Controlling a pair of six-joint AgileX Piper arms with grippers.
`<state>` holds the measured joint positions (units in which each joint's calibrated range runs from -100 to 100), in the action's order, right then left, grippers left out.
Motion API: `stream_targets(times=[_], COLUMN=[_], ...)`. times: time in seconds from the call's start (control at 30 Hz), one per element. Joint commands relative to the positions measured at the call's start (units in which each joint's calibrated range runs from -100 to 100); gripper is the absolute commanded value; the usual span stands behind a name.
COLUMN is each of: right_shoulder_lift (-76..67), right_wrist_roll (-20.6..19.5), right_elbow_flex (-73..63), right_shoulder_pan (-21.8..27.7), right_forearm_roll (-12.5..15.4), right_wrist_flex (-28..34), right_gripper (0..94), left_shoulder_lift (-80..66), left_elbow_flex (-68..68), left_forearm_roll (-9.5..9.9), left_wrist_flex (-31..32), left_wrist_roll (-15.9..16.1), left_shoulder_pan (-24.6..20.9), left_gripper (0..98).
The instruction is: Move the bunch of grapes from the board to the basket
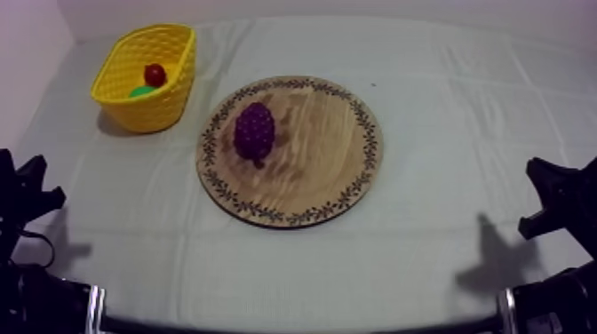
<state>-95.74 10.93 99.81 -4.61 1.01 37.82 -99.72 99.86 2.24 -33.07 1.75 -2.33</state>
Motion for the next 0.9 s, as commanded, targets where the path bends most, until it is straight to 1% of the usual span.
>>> stream_targets(times=[0.0, 0.43, 0.47, 0.57, 0.63, 0.77, 0.87], right_shoulder_lift=[-0.01, -0.01, -0.01, -0.01, -0.01, -0.01, -0.01], right_wrist_roll=[-0.02, -0.02, -0.02, -0.02, -0.02, -0.02, -0.02], right_elbow_flex=[-0.03, -0.03, -0.03, -0.03, -0.03, -0.03, -0.03], right_shoulder_pan=[0.02, 0.02, 0.02, 0.02, 0.02, 0.02, 0.02], right_forearm_roll=[-0.01, -0.01, -0.01, -0.01, -0.01, -0.01, -0.01], right_wrist_flex=[0.0, 0.0, 0.0, 0.0, 0.0, 0.0, 0.0], right_gripper=[0.4, 0.4, 0.4, 0.4, 0.4, 0.4, 0.4], left_shoulder_lift=[-0.02, -0.02, -0.02, 0.94, 2.55, 7.25, 11.56], left_elbow_flex=[-0.08, -0.45, -0.54, -1.03, -2.4, -7.74, -13.66], left_forearm_roll=[-0.07, 0.06, 0.23, 1.85, 2.55, 2.88, 2.96], left_wrist_flex=[-0.4, 0.18, 0.42, 1.63, 2.16, 2.39, 1.37], left_wrist_roll=[-2.71, -2.63, -2.69, -4.09, -4.9, -6.0, -6.85], left_shoulder_pan=[0.78, 0.98, 1.16, 1.9, 2.26, 3.13, 4.03], left_gripper=[0.0, 0.0, 0.0, 0.0, 0.0, 0.0, 0.0])
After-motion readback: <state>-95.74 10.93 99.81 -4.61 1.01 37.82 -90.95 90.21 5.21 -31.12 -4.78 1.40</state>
